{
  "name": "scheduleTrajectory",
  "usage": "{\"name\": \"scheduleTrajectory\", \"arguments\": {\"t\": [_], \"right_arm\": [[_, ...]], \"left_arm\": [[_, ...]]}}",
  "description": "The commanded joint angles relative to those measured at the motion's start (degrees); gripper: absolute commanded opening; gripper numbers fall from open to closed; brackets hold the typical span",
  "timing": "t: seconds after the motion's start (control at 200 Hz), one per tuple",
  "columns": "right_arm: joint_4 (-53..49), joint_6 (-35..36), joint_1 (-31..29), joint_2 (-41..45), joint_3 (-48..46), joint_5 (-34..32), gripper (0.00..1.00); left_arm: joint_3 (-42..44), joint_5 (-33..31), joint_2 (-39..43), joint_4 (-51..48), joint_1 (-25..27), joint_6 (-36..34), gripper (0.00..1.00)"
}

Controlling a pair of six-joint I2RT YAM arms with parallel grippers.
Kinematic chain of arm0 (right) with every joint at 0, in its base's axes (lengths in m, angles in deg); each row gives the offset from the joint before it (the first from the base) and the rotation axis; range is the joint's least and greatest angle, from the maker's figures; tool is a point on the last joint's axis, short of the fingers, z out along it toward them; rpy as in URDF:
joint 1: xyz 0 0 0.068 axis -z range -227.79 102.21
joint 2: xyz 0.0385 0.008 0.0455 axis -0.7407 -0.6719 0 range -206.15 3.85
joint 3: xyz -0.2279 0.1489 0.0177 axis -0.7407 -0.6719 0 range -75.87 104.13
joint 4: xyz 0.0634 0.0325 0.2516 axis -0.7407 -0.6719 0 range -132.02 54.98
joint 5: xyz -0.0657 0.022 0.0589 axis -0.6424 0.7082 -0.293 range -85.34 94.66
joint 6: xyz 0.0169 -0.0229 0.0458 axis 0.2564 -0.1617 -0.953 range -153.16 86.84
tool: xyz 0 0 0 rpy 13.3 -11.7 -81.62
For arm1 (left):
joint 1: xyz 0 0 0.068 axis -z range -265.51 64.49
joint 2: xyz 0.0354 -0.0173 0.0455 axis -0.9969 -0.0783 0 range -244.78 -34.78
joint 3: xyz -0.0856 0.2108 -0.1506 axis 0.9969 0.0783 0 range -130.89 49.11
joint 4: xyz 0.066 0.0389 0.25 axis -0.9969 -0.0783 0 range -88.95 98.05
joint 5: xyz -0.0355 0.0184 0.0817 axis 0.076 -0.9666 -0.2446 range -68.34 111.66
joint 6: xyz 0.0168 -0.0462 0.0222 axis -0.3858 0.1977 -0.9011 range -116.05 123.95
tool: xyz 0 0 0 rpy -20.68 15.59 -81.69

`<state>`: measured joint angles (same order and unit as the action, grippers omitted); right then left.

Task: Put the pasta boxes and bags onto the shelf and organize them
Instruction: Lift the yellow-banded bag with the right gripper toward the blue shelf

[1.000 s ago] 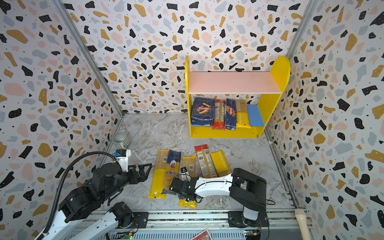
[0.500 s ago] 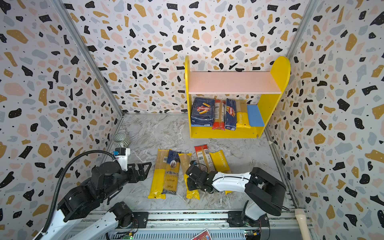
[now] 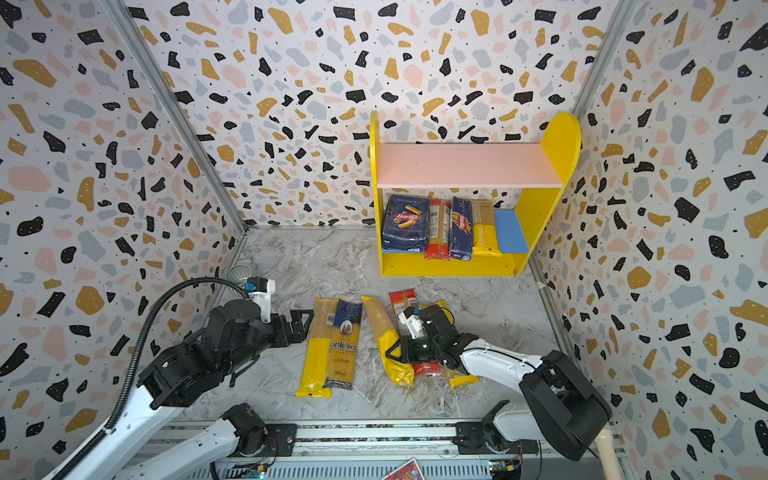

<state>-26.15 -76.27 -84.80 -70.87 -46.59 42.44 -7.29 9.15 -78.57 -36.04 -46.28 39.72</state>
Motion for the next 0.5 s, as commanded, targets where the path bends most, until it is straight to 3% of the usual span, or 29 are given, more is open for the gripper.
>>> {"name": "scheduleTrajectory", "arguments": {"t": [0.0,0.28,0.491], "right_arm": [[8.58,1.50,3.19,4.59,1.40,9.59,0.19],[6.62,0.93,13.53,9.78,2.93,16.75,0.18],[-5.39,6.50,20.52,12.84,9.26,13.35,0.18]], "left_arm": [[-2.43,0.73,-3.27,4.33,-0.20,-1.91,1.00],[-5.14,4.54,-10.69,8.93,-0.20,-3.49,0.99],[-9.27,7.12,-16.09,9.92,-0.20,-5.88,1.00]]}}
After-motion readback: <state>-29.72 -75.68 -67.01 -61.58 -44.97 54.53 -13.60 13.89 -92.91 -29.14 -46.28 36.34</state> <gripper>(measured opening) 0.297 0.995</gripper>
